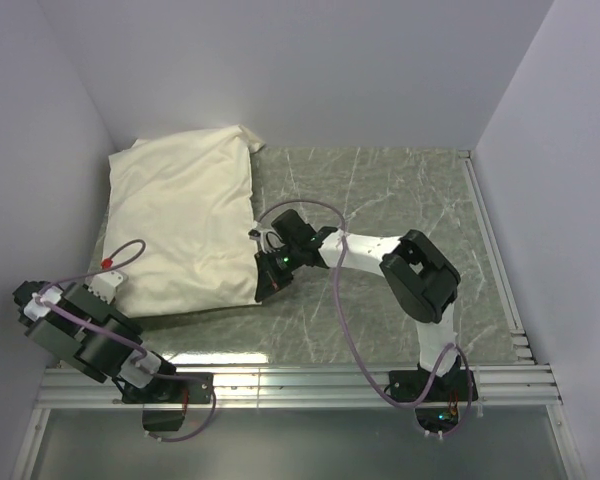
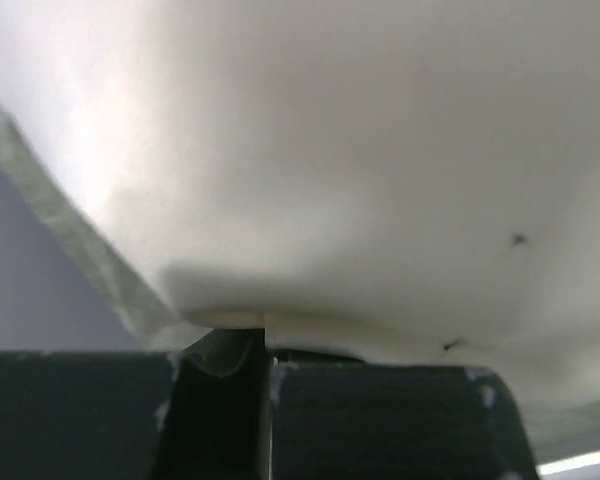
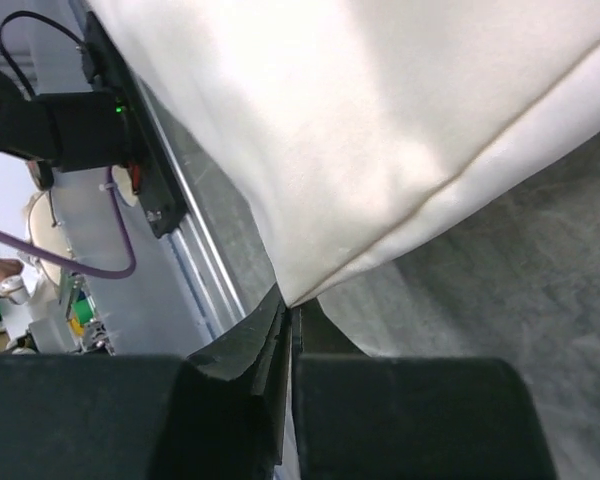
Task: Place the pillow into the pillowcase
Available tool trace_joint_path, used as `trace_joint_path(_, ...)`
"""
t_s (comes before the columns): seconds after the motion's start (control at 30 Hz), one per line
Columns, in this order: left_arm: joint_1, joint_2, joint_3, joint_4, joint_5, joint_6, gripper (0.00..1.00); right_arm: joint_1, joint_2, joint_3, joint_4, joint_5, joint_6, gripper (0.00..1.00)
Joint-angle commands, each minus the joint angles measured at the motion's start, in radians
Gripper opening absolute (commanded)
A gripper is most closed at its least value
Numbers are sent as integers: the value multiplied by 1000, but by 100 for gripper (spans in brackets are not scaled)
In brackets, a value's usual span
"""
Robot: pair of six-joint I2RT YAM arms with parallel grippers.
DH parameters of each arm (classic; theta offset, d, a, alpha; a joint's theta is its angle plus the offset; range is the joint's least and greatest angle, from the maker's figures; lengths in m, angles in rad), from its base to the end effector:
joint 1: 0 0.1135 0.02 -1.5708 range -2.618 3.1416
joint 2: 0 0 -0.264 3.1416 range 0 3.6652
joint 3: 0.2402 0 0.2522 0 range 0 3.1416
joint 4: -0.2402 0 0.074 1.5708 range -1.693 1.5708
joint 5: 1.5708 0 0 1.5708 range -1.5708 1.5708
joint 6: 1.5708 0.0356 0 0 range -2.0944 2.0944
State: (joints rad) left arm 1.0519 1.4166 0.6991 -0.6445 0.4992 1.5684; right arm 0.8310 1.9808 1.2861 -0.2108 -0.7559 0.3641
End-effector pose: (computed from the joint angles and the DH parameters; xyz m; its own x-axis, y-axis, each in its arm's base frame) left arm 0.1265 0.1872 0.1555 -0.7143 0.5195 -0.4688 0.4835 0.8507 0.2062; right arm 0.2607 0.3219 0.1663 -0.7886 -0.4797 -0.3847 -0.5801 0.3731 0.7241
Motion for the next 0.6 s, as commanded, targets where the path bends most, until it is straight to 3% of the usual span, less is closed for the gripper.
trace_joint_path(0.0,13,-57,62,-207,21,5,1,-7,-91,4,-32,-39,-11,1)
trace_joint_path(0.17,28,-139,155,-348,68,-57,0,-9,-148,31,-71,-56,-10,0)
trace_joint_path(0.33,57,-197,396,-552,185,-152,1,-23,-204,117,-116,-98,-28,0)
trace_joint_path(0.5,60,-245,659,-593,433,-332,0,-118,-241,323,-162,-125,-54,0)
trace_joint_path(0.57,45,-254,729,-539,514,-479,0,-202,-264,399,-142,-138,-16,0)
